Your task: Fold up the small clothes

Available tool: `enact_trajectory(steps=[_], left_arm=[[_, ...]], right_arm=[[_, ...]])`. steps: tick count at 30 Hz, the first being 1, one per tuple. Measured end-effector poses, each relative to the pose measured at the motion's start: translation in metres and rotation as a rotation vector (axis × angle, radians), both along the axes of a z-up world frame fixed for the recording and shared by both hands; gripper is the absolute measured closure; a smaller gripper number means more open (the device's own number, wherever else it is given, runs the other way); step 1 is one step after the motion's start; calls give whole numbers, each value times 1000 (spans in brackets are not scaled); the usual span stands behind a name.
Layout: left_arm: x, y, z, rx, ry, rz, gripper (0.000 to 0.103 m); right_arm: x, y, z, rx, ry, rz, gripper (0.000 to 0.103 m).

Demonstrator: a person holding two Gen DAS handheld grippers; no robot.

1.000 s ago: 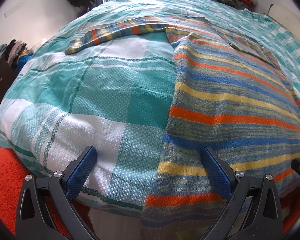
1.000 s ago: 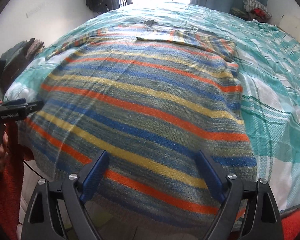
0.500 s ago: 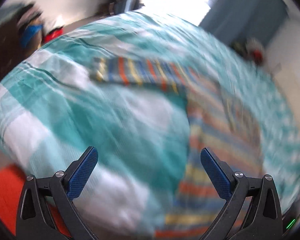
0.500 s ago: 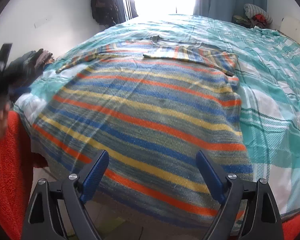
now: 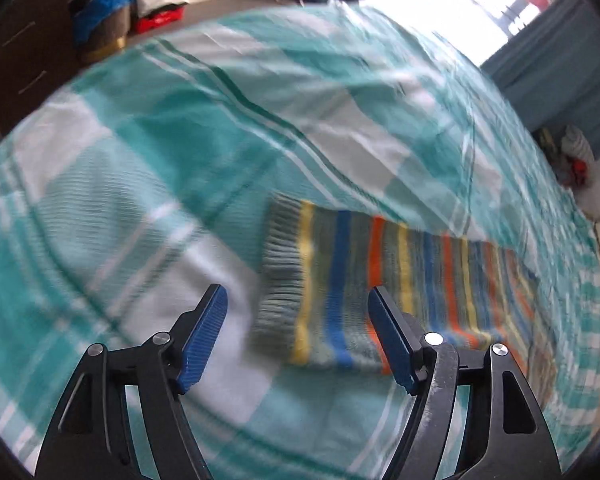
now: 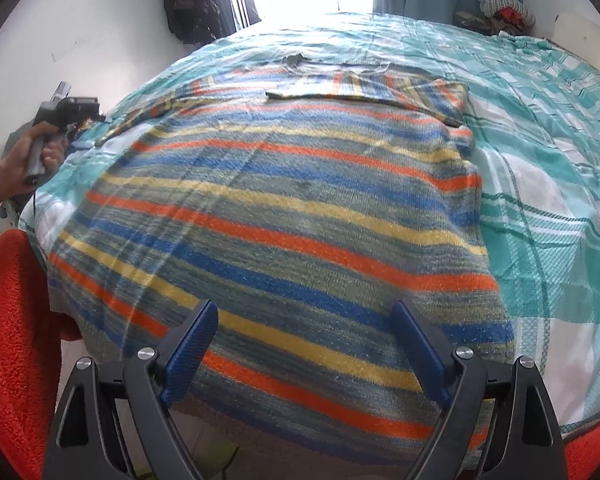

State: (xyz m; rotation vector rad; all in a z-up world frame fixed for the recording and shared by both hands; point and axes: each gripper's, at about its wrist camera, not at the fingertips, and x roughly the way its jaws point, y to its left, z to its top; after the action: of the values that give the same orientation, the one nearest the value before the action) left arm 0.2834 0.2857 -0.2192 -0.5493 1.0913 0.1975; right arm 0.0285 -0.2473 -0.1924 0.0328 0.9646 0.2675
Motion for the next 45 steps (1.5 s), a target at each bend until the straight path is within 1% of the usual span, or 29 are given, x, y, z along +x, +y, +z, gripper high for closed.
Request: enact_trajectory(steps=[1, 2, 3, 4, 5, 6, 10, 12, 13, 15, 17, 18, 19, 20, 21, 22, 23, 24, 26, 29, 31, 33, 35, 37, 39, 40, 42, 43, 45], left_arm=[[4, -6, -5, 49, 33, -22, 30], [8, -13, -6, 122, 53, -40, 46], [9, -20, -4, 193, 64, -61, 78], [11, -25, -1, 216, 70, -85, 98], [12, -29, 3, 209, 71, -96, 99], [13, -36, 14, 237, 58, -102, 100], [10, -101, 97, 349, -145, -267, 100], [7, -147, 137, 376, -243, -369, 100], [1, -183, 161, 394, -312, -443, 100], [-8, -241, 186, 412, -402, -556, 100], [-13, -288, 193, 410, -450, -635, 97], [-15, -314, 189, 409, -454, -670, 90], [-16, -349, 173, 401, -425, -720, 81], [-14, -368, 158, 391, -381, -753, 49], [-14, -385, 139, 387, -327, -778, 22], [-22, -403, 110, 393, -256, -799, 21], [-27, -409, 97, 396, -226, -800, 26], [-38, -412, 82, 383, -194, -823, 30], [-64, -403, 67, 339, -170, -878, 32], [-75, -368, 80, 340, -189, -849, 32], [-52, -321, 98, 317, -196, -732, 31], [-35, -283, 103, 312, -184, -589, 32], [-3, -241, 99, 283, -147, -419, 34], [19, -214, 80, 243, -92, -314, 36], [28, -213, 57, 259, -39, -322, 36], [27, -220, 38, 319, 14, -373, 37], [14, -232, 18, 401, 57, -473, 39], [1, -238, 16, 450, 24, -529, 39], [-22, -239, 24, 487, -5, -580, 38]], right_arm=[[1, 1, 0, -2, -4, 2, 15], [1, 2, 1, -1, -6, 5, 15], [2, 2, 2, 2, -9, 7, 15], [2, 2, 2, 7, -13, 8, 15], [2, 2, 3, 14, -15, 10, 15], [2, 2, 3, 20, -16, 12, 15], [0, -2, 7, 54, -25, 12, 15], [0, -4, 10, 74, -33, 11, 15], [0, -4, 10, 81, -35, 11, 15], [1, -4, 11, 87, -35, 13, 15], [1, -3, 11, 84, -37, 13, 15], [0, -3, 11, 81, -39, 14, 15], [-1, -3, 11, 77, -41, 13, 15], [-1, -3, 11, 76, -42, 12, 15], [-1, -4, 11, 75, -42, 11, 15], [-1, -5, 12, 75, -43, 6, 15], [-1, -6, 12, 76, -45, 2, 15], [-3, -8, 14, 81, -48, -1, 15], [-5, -11, 14, 92, -49, -2, 15], [-4, -11, 12, 113, -37, 5, 15], [-1, -10, 12, 122, -35, 11, 15], [2, -7, 11, 129, -33, 22, 15], [3, -4, 10, 122, -29, 31, 15], [2, -2, 7, 106, -24, 36, 15], [2, -2, 5, 101, -14, 31, 15], [2, -3, 4, 102, -11, 26, 15], [4, -9, 4, 117, -6, 4, 15], [5, -11, 4, 122, -4, -2, 15], [7, -16, 4, 140, 1, -16, 15]])
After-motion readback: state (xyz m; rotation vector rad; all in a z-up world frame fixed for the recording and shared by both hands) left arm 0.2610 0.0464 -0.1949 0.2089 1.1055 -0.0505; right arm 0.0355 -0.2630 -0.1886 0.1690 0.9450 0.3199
